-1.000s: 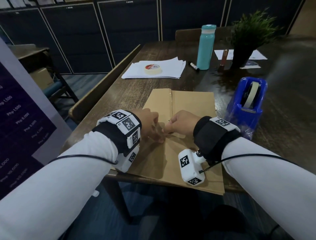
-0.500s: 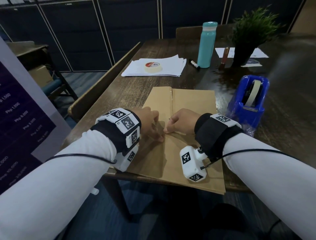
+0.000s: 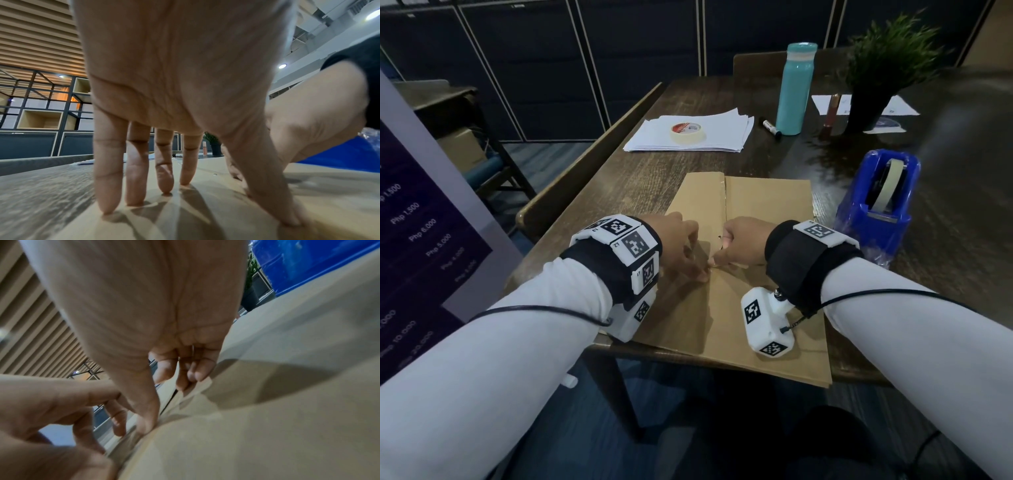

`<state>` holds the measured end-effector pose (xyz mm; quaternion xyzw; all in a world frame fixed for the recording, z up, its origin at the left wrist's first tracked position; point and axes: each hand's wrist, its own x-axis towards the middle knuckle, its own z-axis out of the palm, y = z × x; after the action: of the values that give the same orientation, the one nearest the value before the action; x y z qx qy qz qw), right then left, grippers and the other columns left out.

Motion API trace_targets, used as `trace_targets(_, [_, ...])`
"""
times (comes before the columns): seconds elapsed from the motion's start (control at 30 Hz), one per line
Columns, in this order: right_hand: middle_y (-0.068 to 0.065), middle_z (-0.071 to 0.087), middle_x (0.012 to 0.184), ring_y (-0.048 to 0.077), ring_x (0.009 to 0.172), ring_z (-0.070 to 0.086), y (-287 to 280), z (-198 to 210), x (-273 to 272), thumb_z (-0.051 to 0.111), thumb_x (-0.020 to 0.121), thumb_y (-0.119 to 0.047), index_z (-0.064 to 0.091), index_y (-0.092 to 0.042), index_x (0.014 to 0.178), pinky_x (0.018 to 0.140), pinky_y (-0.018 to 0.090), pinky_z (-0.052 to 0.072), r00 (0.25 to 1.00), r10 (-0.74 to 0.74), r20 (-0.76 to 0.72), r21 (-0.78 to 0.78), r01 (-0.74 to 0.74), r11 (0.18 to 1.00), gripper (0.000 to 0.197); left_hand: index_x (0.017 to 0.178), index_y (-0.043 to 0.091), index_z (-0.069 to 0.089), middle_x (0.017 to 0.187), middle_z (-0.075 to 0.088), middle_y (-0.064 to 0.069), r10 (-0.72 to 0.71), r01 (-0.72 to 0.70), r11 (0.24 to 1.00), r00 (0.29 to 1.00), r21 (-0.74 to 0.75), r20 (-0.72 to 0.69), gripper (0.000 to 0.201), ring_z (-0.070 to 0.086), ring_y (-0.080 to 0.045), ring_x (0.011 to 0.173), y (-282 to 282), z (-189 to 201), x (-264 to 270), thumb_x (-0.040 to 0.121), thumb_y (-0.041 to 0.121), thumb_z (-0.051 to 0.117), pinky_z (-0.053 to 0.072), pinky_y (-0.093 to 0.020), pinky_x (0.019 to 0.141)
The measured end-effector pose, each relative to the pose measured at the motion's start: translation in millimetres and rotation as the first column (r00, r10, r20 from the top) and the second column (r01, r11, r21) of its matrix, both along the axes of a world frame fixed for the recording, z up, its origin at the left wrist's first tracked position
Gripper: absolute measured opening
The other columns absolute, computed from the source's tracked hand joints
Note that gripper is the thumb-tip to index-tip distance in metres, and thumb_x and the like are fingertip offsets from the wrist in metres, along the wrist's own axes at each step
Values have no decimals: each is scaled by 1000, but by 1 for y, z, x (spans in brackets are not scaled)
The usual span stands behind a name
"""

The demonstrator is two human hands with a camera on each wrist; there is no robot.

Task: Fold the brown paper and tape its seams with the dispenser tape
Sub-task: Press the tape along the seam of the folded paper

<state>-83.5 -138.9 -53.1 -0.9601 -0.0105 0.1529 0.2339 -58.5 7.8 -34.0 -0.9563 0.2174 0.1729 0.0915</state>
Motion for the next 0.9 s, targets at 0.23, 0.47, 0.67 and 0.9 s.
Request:
trace_targets(0.23, [0,52,82,21,87,47,-3,10,7,65,88,-37,49,-14,86,66,28,37,995,81,-59,-113,-87,990,28,133,30,45,126,48,2,-42,41,999,999,15,6,71,54,-21,110,5,2,1,74,65,65,49,-39,89])
trace_targets(0.47, [2,63,85,24,90,58,-1,17,18,64,70,-70,58,-12,94,90,37,45,976,124,-181,-250,-168,954,63,137,34,46,125,48,3,-88,87,996,996,-16,-18,66,55,-18,107,14,6,5,78,53,69,48,-33,87])
trace_targets(0.67, [6,67,96,27,97,62,13,15,30,70,55,-76,53,-16,78,94,42,48,967,119,-225,-419,-206,884,66,140,32,48,125,50,1,-113,113,994,994,4,0,69,54,-18,104,14,5,5,78,56,68,47,-32,84])
trace_targets(0.9, [3,70,90,26,97,65,15,18,44,73,42,-80,62,-16,84,95,43,48,958,88,-273,-462,-211,861,77,138,31,51,119,56,1,-96,96,995,995,-22,-17,69,56,-20,102,15,5,6,77,55,69,50,-35,85])
